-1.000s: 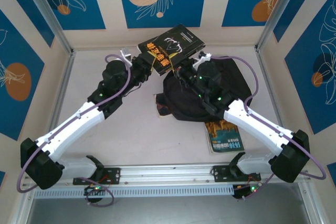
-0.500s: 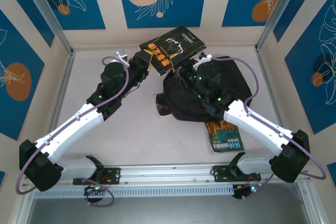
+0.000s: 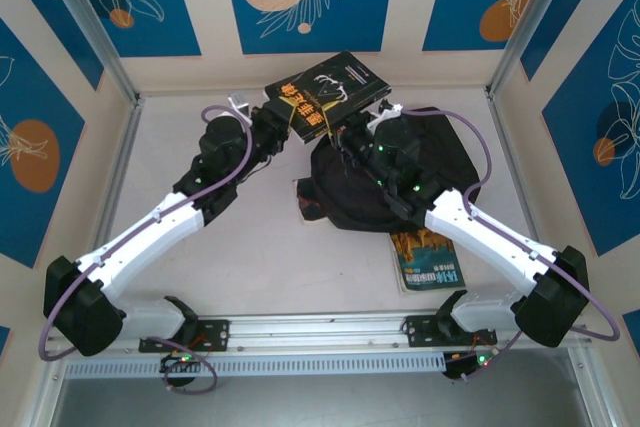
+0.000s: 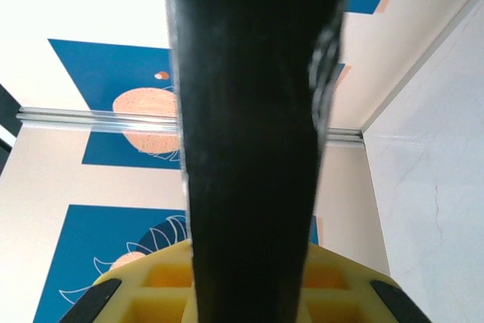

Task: Pack the student bag
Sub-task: Pass the book.

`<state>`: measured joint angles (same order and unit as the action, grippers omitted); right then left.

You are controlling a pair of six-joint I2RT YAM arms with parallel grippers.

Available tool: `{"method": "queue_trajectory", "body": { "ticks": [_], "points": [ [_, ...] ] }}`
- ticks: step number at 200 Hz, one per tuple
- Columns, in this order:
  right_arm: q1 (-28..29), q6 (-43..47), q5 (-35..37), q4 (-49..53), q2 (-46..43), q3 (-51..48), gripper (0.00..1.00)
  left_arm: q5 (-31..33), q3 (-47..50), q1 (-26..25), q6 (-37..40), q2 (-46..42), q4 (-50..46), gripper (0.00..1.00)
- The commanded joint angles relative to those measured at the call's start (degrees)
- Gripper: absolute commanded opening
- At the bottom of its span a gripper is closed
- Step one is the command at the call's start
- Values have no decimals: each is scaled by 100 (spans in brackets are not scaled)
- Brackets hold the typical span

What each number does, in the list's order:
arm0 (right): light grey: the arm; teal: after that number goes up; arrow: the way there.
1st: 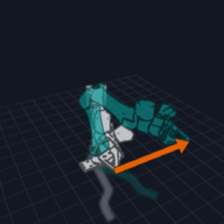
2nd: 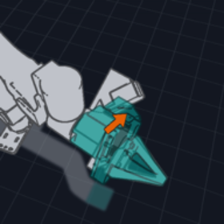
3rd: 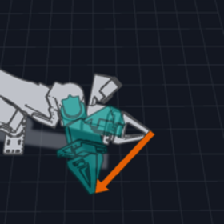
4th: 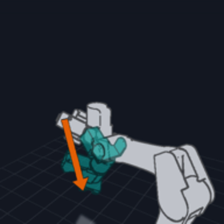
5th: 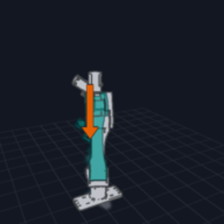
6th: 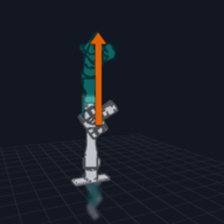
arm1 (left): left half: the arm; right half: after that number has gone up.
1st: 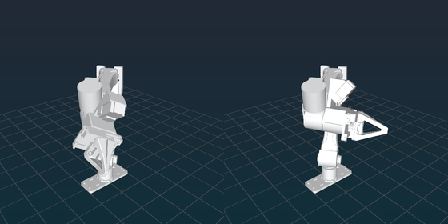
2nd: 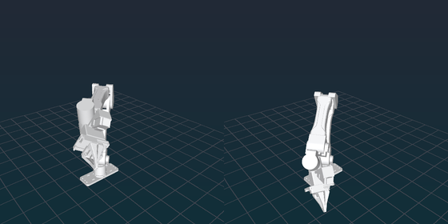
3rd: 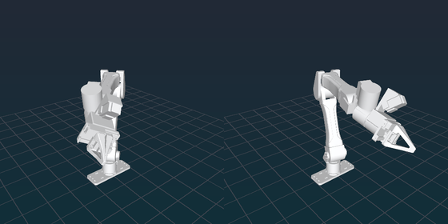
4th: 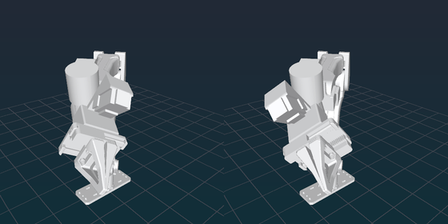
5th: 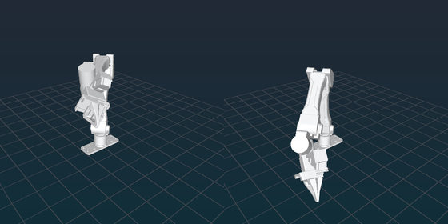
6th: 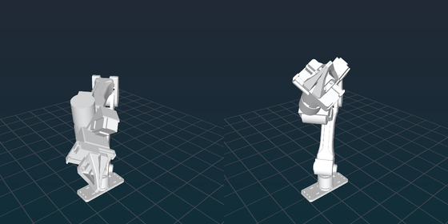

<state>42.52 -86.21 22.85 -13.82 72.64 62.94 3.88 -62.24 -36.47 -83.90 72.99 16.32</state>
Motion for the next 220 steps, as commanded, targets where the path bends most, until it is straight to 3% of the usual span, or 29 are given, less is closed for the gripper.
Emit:
{"method": "queue_trajectory", "body": {
  "ticks": [1,13,39,69,95,118,139,156,167,183,198,220],
  "points": [
    [-27,111,-219,-136,-85,12,0,-146,-49,67,105,-66,378,5],
    [-104,209,-341,295,-161,68,4,-137,-58,135,227,-177,222,0],
    [-325,649,-472,1865,-400,282,30,26,-97,352,788,-689,-633,0],
    [-537,1655,-455,3608,-535,653,40,157,137,726,1018,-1355,-1346,0],
    [-951,2392,-948,4324,-492,656,39,58,137,1015,1624,-1855,-2233,0],
    [-1252,3315,-1685,5085,38,1105,27,13,17,1135,2225,-2171,-3189,0],
    [-1338,4182,-1762,5906,679,1830,19,-47,165,1214,2334,-2437,-3523,0],
    [-1248,5250,-1350,6174,1081,2199,21,-111,248,1263,2435,-2543,-3662,0],
    [-1252,5483,-899,6517,1390,2509,25,-159,221,1274,2536,-2536,-3757,0],
    [-1409,5817,-487,7084,1963,3058,39,-233,156,1303,2624,-2502,-3815,0],
    [-1414,6186,333,7246,2387,3296,50,-312,90,1304,2694,-2433,-3826,0],
    [-1570,6371,1112,7133,2820,3376,57,-419,-4,1318,2806,-2350,-3886,0]
  ]
}}
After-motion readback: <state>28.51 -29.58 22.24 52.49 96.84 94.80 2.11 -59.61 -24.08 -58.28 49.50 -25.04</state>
